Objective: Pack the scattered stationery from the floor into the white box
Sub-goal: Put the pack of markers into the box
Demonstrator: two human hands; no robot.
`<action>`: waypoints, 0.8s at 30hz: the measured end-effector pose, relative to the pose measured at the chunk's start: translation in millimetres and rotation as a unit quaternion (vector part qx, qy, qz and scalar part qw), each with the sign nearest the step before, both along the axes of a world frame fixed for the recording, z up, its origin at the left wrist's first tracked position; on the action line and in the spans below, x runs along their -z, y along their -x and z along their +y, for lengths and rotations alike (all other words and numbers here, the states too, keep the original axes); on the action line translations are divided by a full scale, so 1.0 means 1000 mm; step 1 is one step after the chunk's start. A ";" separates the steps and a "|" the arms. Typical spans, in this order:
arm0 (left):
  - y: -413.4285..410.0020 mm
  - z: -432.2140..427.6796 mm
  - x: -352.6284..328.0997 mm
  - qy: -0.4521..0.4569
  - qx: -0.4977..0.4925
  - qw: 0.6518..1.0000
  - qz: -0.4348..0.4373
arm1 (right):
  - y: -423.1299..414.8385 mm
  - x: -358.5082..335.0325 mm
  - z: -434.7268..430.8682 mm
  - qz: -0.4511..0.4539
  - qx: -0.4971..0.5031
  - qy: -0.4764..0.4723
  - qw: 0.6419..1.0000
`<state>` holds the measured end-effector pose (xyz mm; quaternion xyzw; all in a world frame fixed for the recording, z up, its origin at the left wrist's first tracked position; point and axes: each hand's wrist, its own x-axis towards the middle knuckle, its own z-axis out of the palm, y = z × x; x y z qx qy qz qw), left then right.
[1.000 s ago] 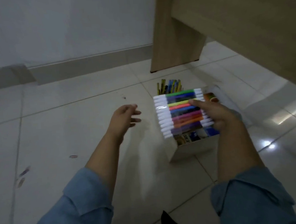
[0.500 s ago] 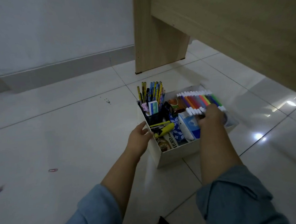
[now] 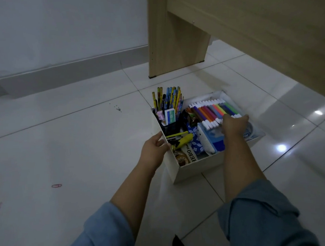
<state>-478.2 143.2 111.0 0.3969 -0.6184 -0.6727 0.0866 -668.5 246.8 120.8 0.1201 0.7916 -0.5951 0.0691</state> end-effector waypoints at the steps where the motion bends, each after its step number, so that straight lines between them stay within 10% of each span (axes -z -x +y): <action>1: 0.000 0.000 0.000 0.000 0.000 1.000 0.000 | 0.001 0.000 0.001 -0.001 -0.005 -0.017 1.000; 7: -0.001 0.000 0.000 -0.007 0.000 1.000 0.003 | 0.008 0.009 0.008 -0.038 -0.010 -0.005 0.999; 18: -0.002 0.001 -0.004 -0.015 -0.007 1.000 0.006 | -0.032 0.012 -0.024 -0.009 0.194 0.324 0.926; 24: -0.003 0.002 -0.004 -0.012 -0.003 1.000 0.011 | -0.020 0.015 -0.025 -0.070 0.083 0.194 0.975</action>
